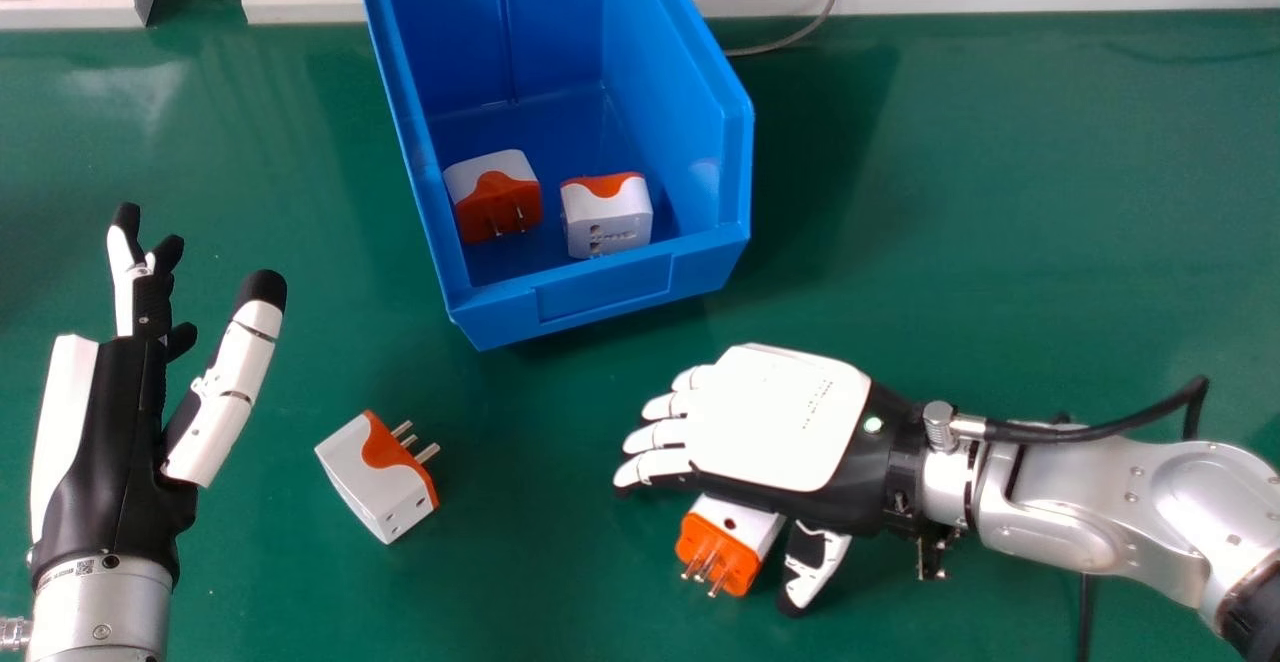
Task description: Pick all objects and put in blue box
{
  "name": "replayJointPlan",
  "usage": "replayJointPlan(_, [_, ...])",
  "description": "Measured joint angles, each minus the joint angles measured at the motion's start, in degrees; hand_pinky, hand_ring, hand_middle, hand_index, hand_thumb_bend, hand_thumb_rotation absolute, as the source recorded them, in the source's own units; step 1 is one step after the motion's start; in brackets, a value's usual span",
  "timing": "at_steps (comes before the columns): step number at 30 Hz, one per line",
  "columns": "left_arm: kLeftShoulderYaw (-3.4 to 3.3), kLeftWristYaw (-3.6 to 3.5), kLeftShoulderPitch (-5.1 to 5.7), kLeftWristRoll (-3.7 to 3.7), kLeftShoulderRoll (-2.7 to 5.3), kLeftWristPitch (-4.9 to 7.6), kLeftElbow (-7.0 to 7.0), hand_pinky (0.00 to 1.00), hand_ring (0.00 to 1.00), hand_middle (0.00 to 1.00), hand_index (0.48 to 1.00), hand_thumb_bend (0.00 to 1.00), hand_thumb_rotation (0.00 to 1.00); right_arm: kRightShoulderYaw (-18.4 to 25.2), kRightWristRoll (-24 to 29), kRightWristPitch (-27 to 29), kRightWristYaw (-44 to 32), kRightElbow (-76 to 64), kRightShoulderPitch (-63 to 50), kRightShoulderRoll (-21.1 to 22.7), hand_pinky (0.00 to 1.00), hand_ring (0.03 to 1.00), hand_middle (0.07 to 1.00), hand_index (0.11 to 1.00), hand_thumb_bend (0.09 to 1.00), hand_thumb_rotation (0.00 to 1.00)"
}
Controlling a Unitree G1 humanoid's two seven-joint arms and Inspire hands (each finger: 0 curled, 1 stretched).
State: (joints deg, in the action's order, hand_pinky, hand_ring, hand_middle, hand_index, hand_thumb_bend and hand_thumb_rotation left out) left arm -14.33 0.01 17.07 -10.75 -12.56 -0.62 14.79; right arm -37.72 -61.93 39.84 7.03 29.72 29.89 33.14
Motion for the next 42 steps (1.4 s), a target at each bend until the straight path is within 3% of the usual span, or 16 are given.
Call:
replayJointPlan(1, [0.0, 0.0, 0.02, 0.01, 0.0, -0.01, 0.02, 0.91, 0.99, 0.98, 0.981, 0.5, 0.84, 0.0, 0.7, -0.7, -0.3, 0.5, 0.0, -0.4, 0.35, 0.396, 0.528, 0.582, 0.481, 0.02])
replayJointPlan(3, [-0.02, -0.04, 0.09, 0.06, 0.0, -0.03, 0.18, 0.91, 0.99, 0.98, 0.981, 0.5, 0.84, 0.3, 2.2, -1.8, -1.9, 0.8, -0.1, -0.9, 0.35, 0.396, 0.528, 0.582, 0.481, 0.02])
replayJointPlan(4, [-0.02, -0.09, 0.1, 0.11, 0.0, -0.05, 0.3, 0.91, 0.99, 0.98, 0.981, 0.49, 0.84, 0.5, 3.3, -2.5, -2.9, 0.9, -0.3, -1.1, 0.29, 0.336, 0.516, 0.56, 0.49, 0.02])
replayJointPlan(5, [-0.02, -0.11, 0.1, 0.17, 0.0, -0.06, 0.38, 0.91, 0.99, 0.98, 0.981, 0.49, 0.84, 0.8, 4.0, -2.9, -3.8, 0.9, -0.4, -1.2, 0.29, 0.336, 0.516, 0.56, 0.49, 0.02])
replayJointPlan(6, [-0.04, -0.12, 0.1, 0.31, 0.01, -0.06, 0.44, 0.91, 0.99, 0.98, 0.981, 0.49, 0.84, 1.0, 4.9, -3.3, -4.7, 0.9, -0.6, -1.2, 0.24, 0.286, 0.448, 0.542, 0.491, 0.04])
replayJointPlan(7, [-0.08, -0.12, 0.1, 0.57, 0.01, -0.09, 0.45, 0.91, 0.99, 0.98, 0.981, 0.49, 0.84, 1.2, 5.7, -3.7, -5.6, 0.7, -0.9, -1.2, 0.24, 0.286, 0.448, 0.542, 0.491, 0.04])
replayJointPlan(10, [-0.09, -0.12, 0.06, 0.64, 0.02, -0.15, 0.44, 0.91, 0.99, 0.98, 0.981, 0.49, 0.84, 1.4, 7.4, -5.1, -8.3, -0.6, -1.2, -1.5, 0.14, 0.194, 0.318, 0.507, 0.491, 0.1])
replayJointPlan(14, [-0.15, -0.09, -0.11, 0.64, 0.02, -0.15, 0.36, 0.91, 0.99, 0.98, 0.982, 0.49, 0.84, 1.5, 8.6, -5.5, -10.9, -1.8, -1.2, -1.4, 0.09, 0.141, 0.245, 0.485, 0.49, 0.13])
replayJointPlan(22, [-0.15, -0.1, -1.08, 0.67, 0.02, -0.15, 0.27, 0.91, 0.99, 0.98, 0.982, 0.48, 0.84, 1.6, 9.6, -8.8, -13.8, -4.2, -1.9, -1.5, 0.09, 0.138, 0.24, 0.477, 0.491, 0.14])
replayJointPlan(28, [-0.15, -0.07, -1.04, 0.64, 0.02, -0.14, 0.09, 0.91, 0.99, 0.98, 0.982, 0.48, 0.84, 2.8, 10.5, -12.3, -14.5, -5.6, -3.8, -1.6, 0.08, 0.127, 0.228, 0.48, 0.491, 0.14])
replayJointPlan(35, [-0.12, -0.03, -1.06, 0.63, 0.02, -0.11, -0.1, 0.91, 0.99, 0.98, 0.982, 0.48, 0.84, 3.8, 10.3, -15.3, -14.6, -8.0, -5.9, -1.7, 0.12, 0.179, 0.293, 0.482, 0.488, 0.14])
replayJointPlan(42, [0.11, -0.07, -1.25, 0.63, 0.02, -0.06, -0.34, 0.92, 0.99, 0.98, 0.982, 0.48, 0.84, 7.7, 11.8, -20.1, -17.7, -15.6, -10.2, -1.0, 0.08, 0.134, 0.232, 0.478, 0.487, 0.14])
